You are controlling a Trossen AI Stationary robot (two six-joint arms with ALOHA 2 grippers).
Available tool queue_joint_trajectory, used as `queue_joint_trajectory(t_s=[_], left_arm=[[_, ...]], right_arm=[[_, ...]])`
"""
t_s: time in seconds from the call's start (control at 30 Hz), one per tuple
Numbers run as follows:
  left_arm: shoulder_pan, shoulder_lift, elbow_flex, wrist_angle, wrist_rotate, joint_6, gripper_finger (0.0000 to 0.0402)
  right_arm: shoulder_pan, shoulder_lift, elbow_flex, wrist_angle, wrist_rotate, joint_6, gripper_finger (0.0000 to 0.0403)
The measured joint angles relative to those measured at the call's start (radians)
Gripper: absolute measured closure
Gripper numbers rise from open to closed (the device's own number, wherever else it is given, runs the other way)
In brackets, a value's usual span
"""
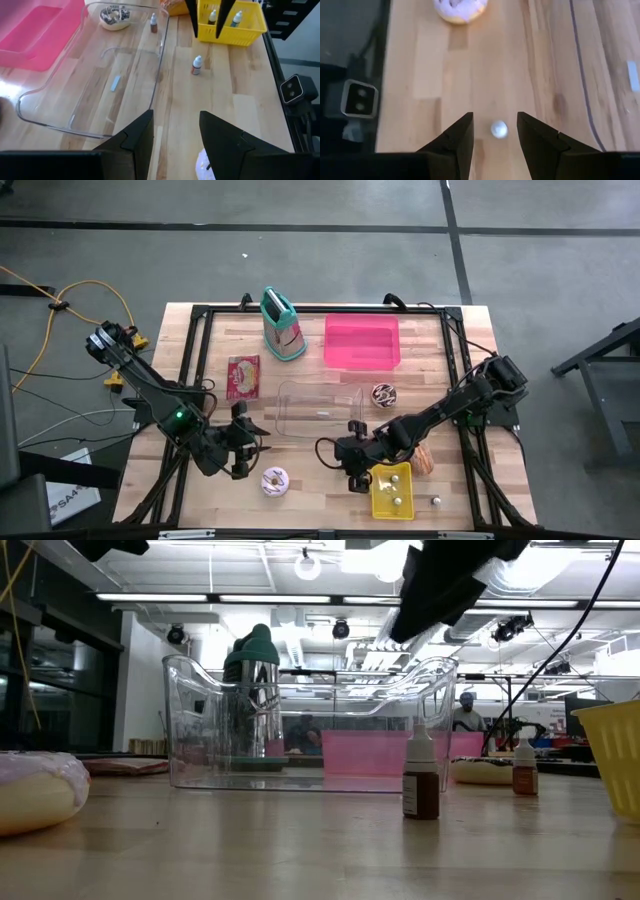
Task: Pick & Place Food Item
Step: Put the bottom orange food coloring bottle into the yellow bin
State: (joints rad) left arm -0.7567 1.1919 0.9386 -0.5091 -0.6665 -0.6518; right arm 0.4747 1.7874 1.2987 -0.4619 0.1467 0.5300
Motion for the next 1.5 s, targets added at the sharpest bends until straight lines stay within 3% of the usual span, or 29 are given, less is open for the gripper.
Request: queue_joint_trajectory(t_s=[0.2,0.83,1.07,1.5], left_arm=[[0.0,0.0,0.0,0.002,0.0,0.0,0.0249],[0.0,0.0,0.001,0.006,0.0,0.0,0.0249],[0.0,0.0,0.001,0.012,0.0,0.0,0.0249],[0.0,0.0,0.001,0.044,-0.001,0.0,0.0249]], right_arm=[[-0.006,0.0,0.0,-0.068,-0.006,0.048,0.0264],[0.044,0.04,0.0,-0.006,0.016,0.042,0.0264],[0.055,0.054,0.0,-0.027,0.066,-0.029,0.0264],[0.04,0.127,0.001,-0.004,0.067,-0.068,0.0264]])
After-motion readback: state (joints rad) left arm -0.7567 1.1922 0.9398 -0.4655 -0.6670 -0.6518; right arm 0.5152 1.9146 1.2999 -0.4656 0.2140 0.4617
